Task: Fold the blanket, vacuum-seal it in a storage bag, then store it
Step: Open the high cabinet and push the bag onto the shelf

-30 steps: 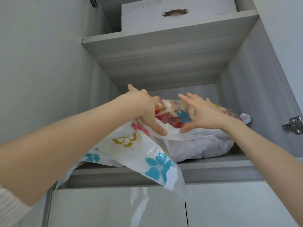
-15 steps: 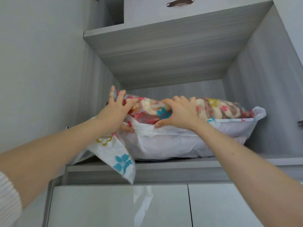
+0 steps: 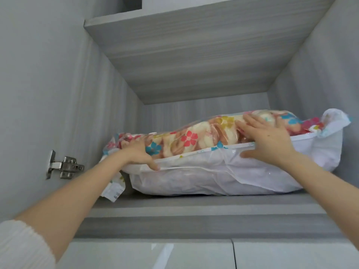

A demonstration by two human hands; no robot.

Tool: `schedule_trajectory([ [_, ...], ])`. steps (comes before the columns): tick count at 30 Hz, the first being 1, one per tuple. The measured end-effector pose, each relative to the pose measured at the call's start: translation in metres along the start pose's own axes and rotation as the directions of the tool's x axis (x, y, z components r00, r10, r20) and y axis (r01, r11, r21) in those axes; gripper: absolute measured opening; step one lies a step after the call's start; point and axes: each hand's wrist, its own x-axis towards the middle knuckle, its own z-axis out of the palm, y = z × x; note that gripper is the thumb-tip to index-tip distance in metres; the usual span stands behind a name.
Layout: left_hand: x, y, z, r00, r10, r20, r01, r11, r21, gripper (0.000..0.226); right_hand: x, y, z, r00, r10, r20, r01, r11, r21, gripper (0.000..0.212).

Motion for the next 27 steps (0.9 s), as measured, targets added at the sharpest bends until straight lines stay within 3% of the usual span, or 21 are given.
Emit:
schedule_trajectory([
  [1, -0.001, 0.004, 0.000, 0.996, 0.089, -0.019, -0.090, 0.994, -0.060, 0.115, -0.003, 0.015, 0.004, 1.000, -0.001, -0.013, 0.001, 1.000, -0.025, 0.094],
  [3, 0.002, 0.011, 0.007, 0.975, 0.204, -0.090, -0.197, 0.977, 0.084, 0.111, 0.002, 0.022, 0.013, 0.999, -0.036, -0.027, 0.034, 0.997, -0.069, 0.093],
  [5, 0.013, 0.015, 0.018, 0.952, 0.242, -0.187, -0.198, 0.954, 0.227, 0.105, 0.012, 0.020, 0.019, 0.999, -0.038, -0.001, 0.038, 0.996, -0.086, 0.093],
  [7, 0.026, 0.016, 0.030, 0.941, 0.254, -0.222, -0.200, 0.950, 0.240, 0.102, 0.020, 0.020, 0.025, 0.999, -0.023, 0.045, 0.028, 0.994, -0.104, 0.093],
  [16, 0.039, 0.020, 0.038, 0.979, 0.160, -0.125, -0.131, 0.969, 0.212, 0.104, 0.017, 0.013, 0.026, 0.981, 0.032, 0.192, -0.005, 0.990, -0.141, 0.086],
  [19, 0.024, 0.041, 0.038, 0.969, 0.085, -0.234, -0.065, 0.994, 0.093, 0.087, -0.002, -0.002, 0.005, 1.000, -0.007, 0.024, 0.008, 0.999, -0.031, 0.067],
  [21, 0.008, 0.070, 0.027, 0.931, 0.016, -0.366, -0.073, 0.987, -0.142, 0.075, -0.022, -0.015, -0.018, 0.985, 0.031, -0.167, -0.006, 0.989, 0.149, 0.051],
  [22, 0.000, 0.085, 0.017, 0.918, -0.027, -0.395, -0.095, 0.953, -0.286, 0.075, -0.033, -0.021, -0.035, 0.974, 0.095, -0.204, -0.028, 0.950, 0.310, 0.045],
  [23, -0.008, 0.100, 0.005, 0.906, -0.064, -0.417, -0.132, 0.896, -0.423, 0.073, -0.046, -0.027, -0.056, 0.968, 0.179, -0.173, -0.061, 0.844, 0.533, 0.039],
  [25, -0.029, 0.128, -0.021, 0.888, -0.096, -0.449, -0.230, 0.754, -0.616, 0.064, -0.070, -0.042, -0.107, 0.975, 0.218, 0.030, -0.108, 0.355, 0.929, 0.025],
  [26, -0.042, 0.141, -0.032, 0.884, -0.091, -0.458, -0.267, 0.705, -0.657, 0.060, -0.081, -0.047, -0.132, 0.984, 0.156, 0.085, -0.109, 0.153, 0.982, 0.022],
  [27, -0.054, 0.152, -0.038, 0.882, -0.076, -0.465, -0.289, 0.693, -0.660, 0.057, -0.090, -0.051, -0.154, 0.994, 0.068, 0.089, -0.092, 0.055, 0.994, 0.023],
])
